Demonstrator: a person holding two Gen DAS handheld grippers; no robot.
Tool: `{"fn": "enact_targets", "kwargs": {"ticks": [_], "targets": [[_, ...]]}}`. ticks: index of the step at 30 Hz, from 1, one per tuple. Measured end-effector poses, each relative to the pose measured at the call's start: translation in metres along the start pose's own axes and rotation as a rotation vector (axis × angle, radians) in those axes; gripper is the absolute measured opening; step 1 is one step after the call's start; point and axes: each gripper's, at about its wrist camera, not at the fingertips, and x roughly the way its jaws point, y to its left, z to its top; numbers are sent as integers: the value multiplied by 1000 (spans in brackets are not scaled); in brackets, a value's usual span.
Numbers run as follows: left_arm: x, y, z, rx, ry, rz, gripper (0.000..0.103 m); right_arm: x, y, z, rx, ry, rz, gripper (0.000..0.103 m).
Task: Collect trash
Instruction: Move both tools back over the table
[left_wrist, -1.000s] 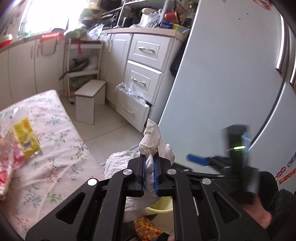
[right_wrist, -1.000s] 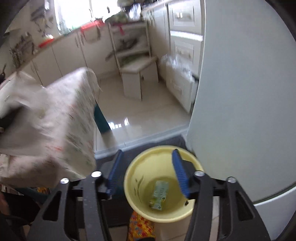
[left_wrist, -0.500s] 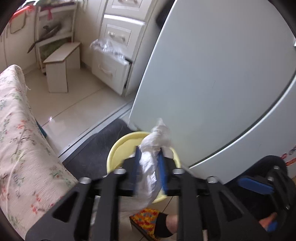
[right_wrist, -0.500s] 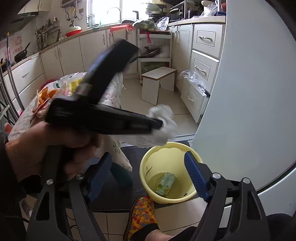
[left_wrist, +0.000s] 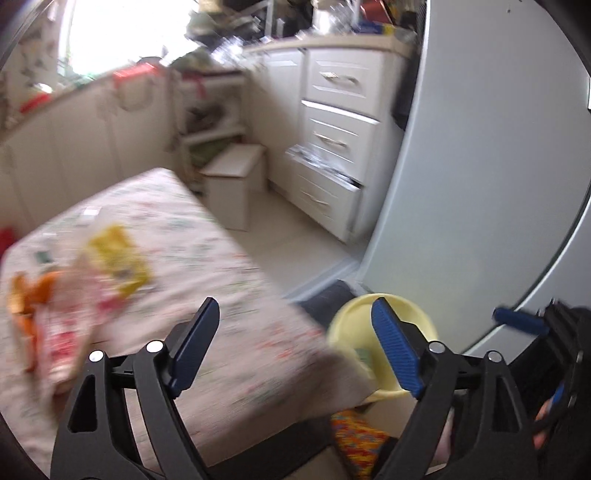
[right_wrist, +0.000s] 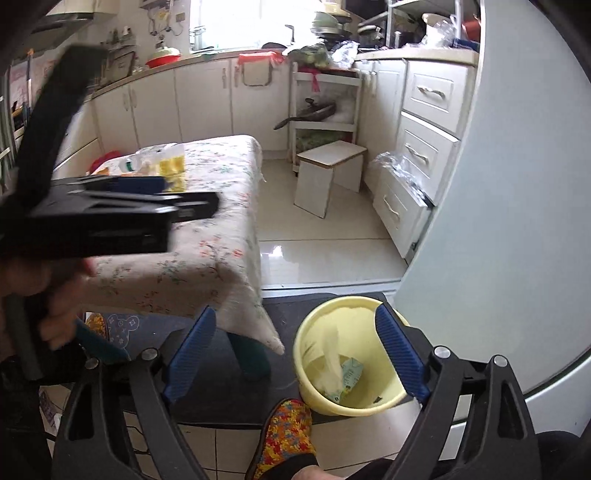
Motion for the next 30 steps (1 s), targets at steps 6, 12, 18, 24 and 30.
{"fn": "enact_targets", "kwargs": {"ticks": [6,12,18,24,30], "targets": [[-46,55,-22,-93,-85,174,82,-2,27,7,-65,-16,23,88],[-60,99,-42,-232,-106,241,82,-3,56,12,-117,-23,42,88],[-73,111,-53,-253,-119,256,82,-3,82,16,-164,-34,58,88],[-77,115,-56,-273,-123,262,82,-3,95,20,-187,-38,74,88],[-79,120,-60,-283,-118,274,82,-4,104,21,-196,-40,94,88]]}}
